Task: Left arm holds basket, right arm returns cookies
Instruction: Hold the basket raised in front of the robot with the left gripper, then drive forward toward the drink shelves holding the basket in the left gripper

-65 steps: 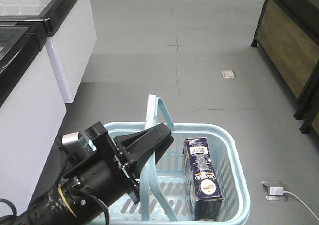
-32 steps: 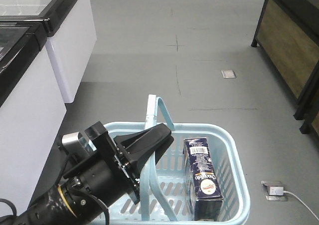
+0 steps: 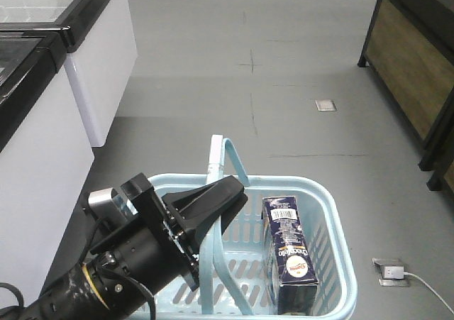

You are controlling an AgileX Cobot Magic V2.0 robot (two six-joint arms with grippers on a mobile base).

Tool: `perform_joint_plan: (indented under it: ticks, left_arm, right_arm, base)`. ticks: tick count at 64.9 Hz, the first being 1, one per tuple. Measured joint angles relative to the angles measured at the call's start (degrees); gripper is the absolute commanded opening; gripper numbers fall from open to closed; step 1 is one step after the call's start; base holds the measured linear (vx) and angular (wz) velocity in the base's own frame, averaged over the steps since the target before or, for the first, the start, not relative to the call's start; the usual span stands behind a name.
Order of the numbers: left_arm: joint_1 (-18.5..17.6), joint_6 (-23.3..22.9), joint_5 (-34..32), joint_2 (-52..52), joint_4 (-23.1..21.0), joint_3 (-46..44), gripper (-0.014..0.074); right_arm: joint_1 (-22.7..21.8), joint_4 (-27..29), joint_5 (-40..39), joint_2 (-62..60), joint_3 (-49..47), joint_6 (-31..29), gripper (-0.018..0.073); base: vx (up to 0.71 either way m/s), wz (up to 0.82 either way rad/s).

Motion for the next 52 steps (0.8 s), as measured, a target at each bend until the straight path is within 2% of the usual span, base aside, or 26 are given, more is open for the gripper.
perform_joint_plan:
  ticks: [52]
  left_arm:
    - [0.0,0.0,0.0,0.0,0.1,0.0,-0.0003]
  right_arm:
    - [0.0,0.0,0.0,0.0,0.0,0.0,-0.0006]
  base:
    - [0.11,-0.01]
